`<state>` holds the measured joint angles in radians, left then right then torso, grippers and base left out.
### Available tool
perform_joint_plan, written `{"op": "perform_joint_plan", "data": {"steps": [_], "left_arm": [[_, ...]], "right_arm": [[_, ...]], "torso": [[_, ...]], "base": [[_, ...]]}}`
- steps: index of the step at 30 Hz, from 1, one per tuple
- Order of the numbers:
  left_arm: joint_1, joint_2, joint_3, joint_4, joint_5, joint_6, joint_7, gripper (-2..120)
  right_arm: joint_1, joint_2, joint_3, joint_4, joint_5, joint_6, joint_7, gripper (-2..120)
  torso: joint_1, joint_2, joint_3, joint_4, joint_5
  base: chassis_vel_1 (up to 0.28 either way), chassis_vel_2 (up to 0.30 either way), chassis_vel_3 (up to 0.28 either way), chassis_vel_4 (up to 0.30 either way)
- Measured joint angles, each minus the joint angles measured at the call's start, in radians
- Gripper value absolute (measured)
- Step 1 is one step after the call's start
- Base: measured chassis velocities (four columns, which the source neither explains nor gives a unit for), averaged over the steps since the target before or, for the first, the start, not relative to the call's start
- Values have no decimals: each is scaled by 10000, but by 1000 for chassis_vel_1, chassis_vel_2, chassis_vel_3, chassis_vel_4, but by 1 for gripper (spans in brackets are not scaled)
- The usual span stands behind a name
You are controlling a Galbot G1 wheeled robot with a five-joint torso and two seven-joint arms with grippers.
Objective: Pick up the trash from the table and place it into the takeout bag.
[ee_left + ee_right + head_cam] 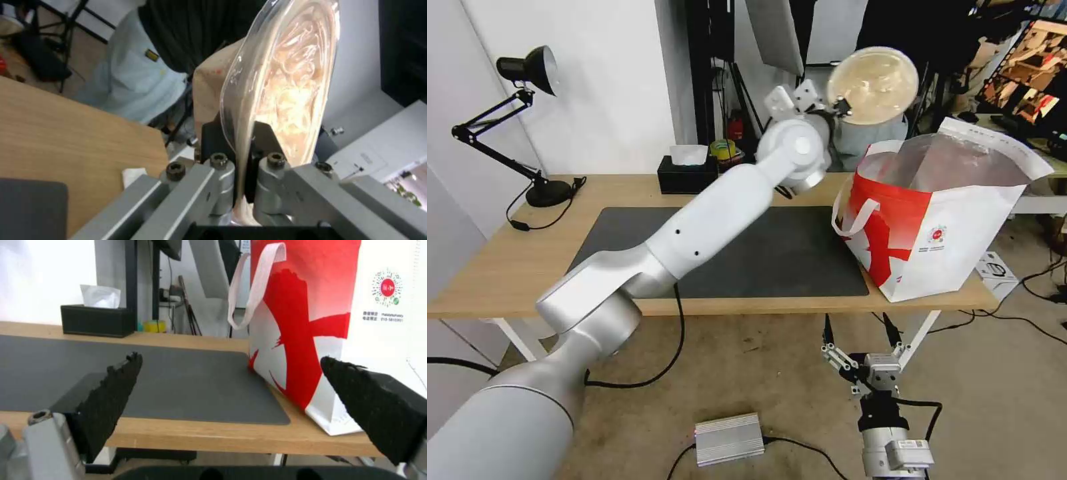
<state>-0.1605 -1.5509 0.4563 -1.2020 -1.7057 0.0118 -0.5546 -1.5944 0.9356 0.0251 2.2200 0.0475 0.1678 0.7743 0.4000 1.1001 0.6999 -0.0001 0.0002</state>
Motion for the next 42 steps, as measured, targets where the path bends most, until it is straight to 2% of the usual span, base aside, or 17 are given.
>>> {"op": "perform_joint_plan", "data": {"steps": [7, 18, 29, 32, 42], "left_arm": [[-268, -267, 397, 401, -37, 110, 430, 0], [-162, -435, 946, 611, 38, 315, 998, 0], [-83, -387, 1565, 748, 473, 380, 1311, 0], [-12, -403, 1777, 884, 876, 381, 1421, 0], [184, -371, 2097, 905, 1456, 382, 1457, 0]], "right_arm": [[0, 0, 0, 0, 0, 0, 0, 100], [0, 0, 0, 0, 0, 1, 0, 100], [0, 0, 0, 0, 0, 0, 0, 100], [0, 0, 0, 0, 0, 0, 0, 100], [0, 0, 0, 0, 0, 0, 0, 100]], "torso": [[0, 0, 0, 2, -2], [0, -1, 1, 1, -1], [0, -1, 0, 1, -1], [0, 0, 0, 2, -2], [0, -1, 0, 1, -3]], "base": [[0, 0, 0, 0], [0, 0, 0, 0], [0, 0, 0, 0], [0, 0, 0, 0], [0, 0, 0, 0]]}}
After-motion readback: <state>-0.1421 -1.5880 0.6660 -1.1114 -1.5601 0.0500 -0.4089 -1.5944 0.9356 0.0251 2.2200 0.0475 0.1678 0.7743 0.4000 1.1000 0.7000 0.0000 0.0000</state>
